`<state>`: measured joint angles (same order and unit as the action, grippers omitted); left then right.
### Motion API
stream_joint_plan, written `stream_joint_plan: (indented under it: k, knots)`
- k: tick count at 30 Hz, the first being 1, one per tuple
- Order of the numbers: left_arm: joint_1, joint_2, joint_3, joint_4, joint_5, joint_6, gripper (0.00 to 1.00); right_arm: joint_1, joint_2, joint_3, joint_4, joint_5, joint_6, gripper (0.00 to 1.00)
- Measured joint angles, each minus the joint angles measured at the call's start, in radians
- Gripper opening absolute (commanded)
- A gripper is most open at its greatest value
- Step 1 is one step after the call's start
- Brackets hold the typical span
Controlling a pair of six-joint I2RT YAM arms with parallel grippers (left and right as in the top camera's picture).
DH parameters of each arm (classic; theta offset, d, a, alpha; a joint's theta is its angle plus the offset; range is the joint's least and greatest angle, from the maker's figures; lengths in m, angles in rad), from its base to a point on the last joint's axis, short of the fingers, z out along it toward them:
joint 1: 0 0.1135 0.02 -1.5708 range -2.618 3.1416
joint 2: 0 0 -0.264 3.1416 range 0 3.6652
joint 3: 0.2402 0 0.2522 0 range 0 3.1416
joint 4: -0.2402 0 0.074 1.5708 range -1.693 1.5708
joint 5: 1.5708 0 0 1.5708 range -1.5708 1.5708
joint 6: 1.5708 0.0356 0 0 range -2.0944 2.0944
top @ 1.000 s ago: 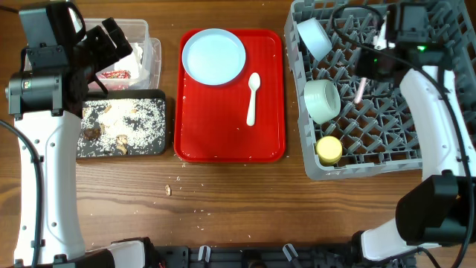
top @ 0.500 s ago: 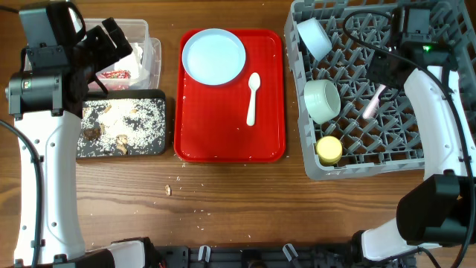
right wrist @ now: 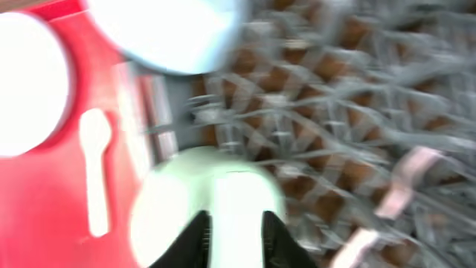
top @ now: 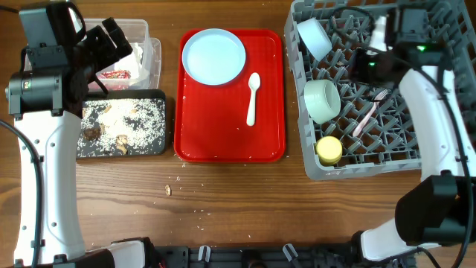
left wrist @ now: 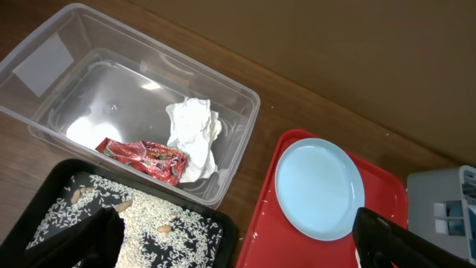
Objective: Sort waste into correct bins and load items into the dishwasher rack
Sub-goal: 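Carry the white fork to the dish rack and drop it in, then return the right gripper to the tray and grasp the white spoon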
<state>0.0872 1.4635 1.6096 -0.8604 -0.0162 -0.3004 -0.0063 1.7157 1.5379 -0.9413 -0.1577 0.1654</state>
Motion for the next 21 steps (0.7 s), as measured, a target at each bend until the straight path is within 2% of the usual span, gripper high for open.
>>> stream_joint_plan:
  k: [3,10,15,21]
  knots:
    - [0.0,0.0,0.0,0.0,0.0,0.0,1.0,0.112,0.0,0.0,0.056,-0.045,-0.015,0.45]
    - [0.0,0.0,0.0,0.0,0.0,0.0,1.0,0.335,0.0,0.0,0.232,-0.06,0.085,0.45]
    - [0.0,0.0,0.0,0.0,0.0,0.0,1.0,0.351,0.008,0.03,0.24,-0.059,0.146,0.45]
    - [0.0,0.0,0.0,0.0,0.0,0.0,1.0,0.35,0.122,0.212,0.19,-0.07,0.161,0.45]
